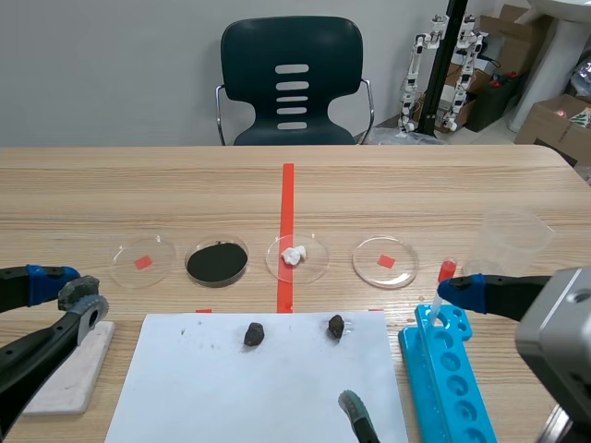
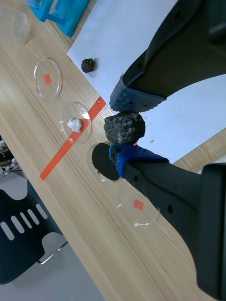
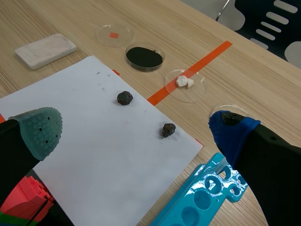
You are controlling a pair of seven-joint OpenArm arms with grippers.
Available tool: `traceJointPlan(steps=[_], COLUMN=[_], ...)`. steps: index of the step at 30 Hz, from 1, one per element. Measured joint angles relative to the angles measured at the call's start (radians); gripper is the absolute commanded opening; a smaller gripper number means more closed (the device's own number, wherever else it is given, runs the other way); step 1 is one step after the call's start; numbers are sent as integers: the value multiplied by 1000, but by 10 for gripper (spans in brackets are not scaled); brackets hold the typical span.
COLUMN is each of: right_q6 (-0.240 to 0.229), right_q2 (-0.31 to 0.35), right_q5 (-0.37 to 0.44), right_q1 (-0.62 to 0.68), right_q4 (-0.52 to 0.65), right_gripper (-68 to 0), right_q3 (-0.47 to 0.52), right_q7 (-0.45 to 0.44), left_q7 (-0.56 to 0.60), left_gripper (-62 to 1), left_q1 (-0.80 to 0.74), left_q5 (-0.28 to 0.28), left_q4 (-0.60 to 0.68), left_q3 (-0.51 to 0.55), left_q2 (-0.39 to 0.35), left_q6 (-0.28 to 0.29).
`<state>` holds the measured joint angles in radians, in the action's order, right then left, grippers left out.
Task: Rub the mineral on the streak plate
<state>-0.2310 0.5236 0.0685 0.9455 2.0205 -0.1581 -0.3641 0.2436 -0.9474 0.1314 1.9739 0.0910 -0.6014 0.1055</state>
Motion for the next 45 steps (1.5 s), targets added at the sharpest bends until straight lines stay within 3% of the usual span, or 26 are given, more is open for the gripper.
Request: traceJointPlan(steps=[34,39,45], right_q6=[0,0,0], right_q2=[0,0,0], right_q5=[0,0,0], right_q1=[0,0,0], right_q4=[0,0,0], right_gripper=[4,4,4], right_q3=[0,0,0], right_q7=[0,0,0], left_q7=[-10,-153,-593], left_gripper=[-509,-509,-509], left_q1=[0,7,171], left_q5=[3,135,305], left_q4=[0,0,-3], left_q3=[0,0,-28], left_q2=[0,0,24], left_q6=[0,0,-4])
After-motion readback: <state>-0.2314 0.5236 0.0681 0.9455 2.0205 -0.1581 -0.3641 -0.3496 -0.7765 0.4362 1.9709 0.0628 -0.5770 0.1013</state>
